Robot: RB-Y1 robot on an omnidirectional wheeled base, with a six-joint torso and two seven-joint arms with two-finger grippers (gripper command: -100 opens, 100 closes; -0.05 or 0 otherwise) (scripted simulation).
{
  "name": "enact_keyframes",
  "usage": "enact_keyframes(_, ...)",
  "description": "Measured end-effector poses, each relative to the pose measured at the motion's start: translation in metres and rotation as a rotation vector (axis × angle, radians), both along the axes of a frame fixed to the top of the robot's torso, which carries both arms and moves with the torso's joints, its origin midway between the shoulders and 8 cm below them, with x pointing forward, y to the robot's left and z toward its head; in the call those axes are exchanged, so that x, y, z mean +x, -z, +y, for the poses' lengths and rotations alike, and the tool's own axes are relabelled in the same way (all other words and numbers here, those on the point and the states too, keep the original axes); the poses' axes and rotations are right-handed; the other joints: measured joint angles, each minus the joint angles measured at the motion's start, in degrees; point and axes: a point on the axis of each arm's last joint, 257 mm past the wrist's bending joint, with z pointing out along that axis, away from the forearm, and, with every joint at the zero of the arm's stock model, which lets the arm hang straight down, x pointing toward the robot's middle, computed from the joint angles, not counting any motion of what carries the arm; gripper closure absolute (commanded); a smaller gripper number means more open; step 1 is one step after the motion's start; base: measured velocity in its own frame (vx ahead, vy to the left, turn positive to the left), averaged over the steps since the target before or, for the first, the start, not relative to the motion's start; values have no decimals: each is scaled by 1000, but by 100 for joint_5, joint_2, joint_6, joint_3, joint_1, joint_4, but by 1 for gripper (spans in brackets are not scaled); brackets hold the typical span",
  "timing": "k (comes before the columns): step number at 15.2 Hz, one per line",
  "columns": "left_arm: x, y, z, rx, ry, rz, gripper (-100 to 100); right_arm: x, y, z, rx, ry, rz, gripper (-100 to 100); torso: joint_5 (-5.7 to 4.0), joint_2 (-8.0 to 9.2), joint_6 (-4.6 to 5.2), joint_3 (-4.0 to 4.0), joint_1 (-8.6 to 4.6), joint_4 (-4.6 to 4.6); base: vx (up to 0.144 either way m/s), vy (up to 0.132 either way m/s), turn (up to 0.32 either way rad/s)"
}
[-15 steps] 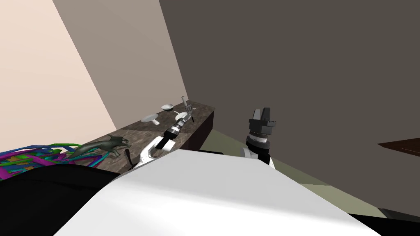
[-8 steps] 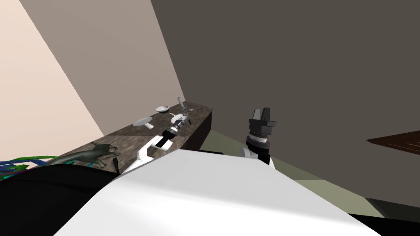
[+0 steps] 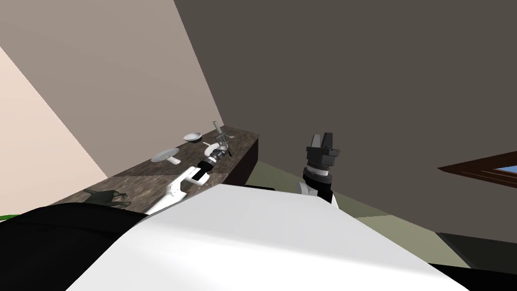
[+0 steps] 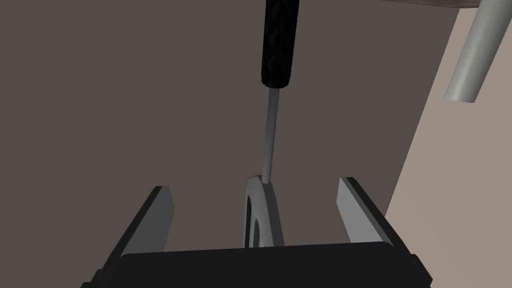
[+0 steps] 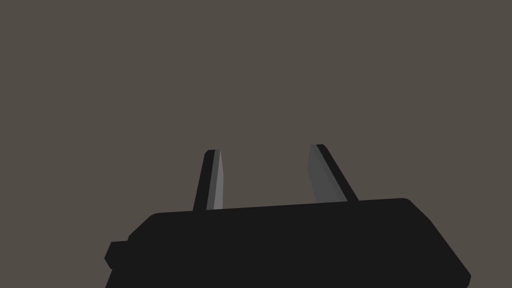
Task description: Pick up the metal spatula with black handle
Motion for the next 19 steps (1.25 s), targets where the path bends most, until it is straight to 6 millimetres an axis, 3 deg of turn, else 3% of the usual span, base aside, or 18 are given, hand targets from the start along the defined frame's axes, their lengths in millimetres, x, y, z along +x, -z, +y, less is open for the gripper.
enact_keyframes(1, 0, 1, 1, 9, -4, 3, -100, 0, 0, 0, 0, 0, 0, 0, 0, 5, -2, 2, 0, 1, 16, -1, 0)
enact_keyframes(2, 0, 1, 1, 9, -4, 3, 100, 0, 0, 0, 0, 0, 0, 0, 0, 14, -2, 7, 0, 2, 8, -1, 0)
enact_keyframes(7, 0, 2, 3, 9, -7, 6, 100, 0, 0, 0, 0, 0, 0, 0, -5, 31, 5, 20, -13, 10, 0, 1, 4)
enact_keyframes(8, 0, 2, 3, 9, -7, 6, -100, 0, 0, 0, 0, 0, 0, 0, -5, 32, 5, 20, -14, 11, 17, -29, 10)
enact_keyframes(18, -6, -20, 10, 46, -12, 14, -100, 0, 0, 0, 0, 0, 0, 0, -10, 13, 10, 10, -32, 7, 41, -51, -3)
enact_keyframes(19, -6, -20, 11, 45, -14, 14, 100, 0, 0, 0, 0, 0, 0, 0, -8, 15, 7, 10, -25, 7, 12, -3, -1)
